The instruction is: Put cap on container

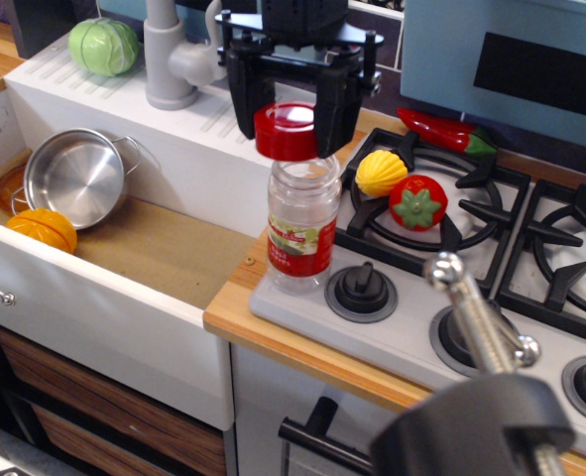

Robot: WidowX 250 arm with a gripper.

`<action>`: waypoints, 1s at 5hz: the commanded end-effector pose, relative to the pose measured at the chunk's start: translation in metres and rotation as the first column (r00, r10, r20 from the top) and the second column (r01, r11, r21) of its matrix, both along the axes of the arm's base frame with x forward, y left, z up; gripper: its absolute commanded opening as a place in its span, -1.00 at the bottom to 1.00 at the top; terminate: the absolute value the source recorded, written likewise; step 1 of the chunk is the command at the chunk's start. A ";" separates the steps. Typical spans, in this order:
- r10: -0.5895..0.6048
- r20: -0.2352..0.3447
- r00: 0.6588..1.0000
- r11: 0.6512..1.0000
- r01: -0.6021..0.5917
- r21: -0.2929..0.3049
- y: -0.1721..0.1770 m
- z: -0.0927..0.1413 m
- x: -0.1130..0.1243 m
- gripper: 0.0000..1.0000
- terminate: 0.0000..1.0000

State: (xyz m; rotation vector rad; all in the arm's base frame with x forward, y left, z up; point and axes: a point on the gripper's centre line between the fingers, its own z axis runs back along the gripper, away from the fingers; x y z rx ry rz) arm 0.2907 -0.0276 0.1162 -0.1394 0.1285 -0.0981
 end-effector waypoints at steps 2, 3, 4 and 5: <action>-0.008 0.171 0.985 1.000 0.005 0.018 -0.008 -0.013 -0.001 -1.00 -1.00; 0.034 0.196 0.980 0.999 -0.036 0.007 -0.015 -0.018 0.007 -1.00 -1.00; 0.043 0.169 0.985 0.996 -0.054 0.064 -0.023 -0.013 0.014 -1.00 -1.00; 0.008 0.132 0.991 0.982 -0.033 0.186 -0.023 -0.017 0.018 -1.00 1.00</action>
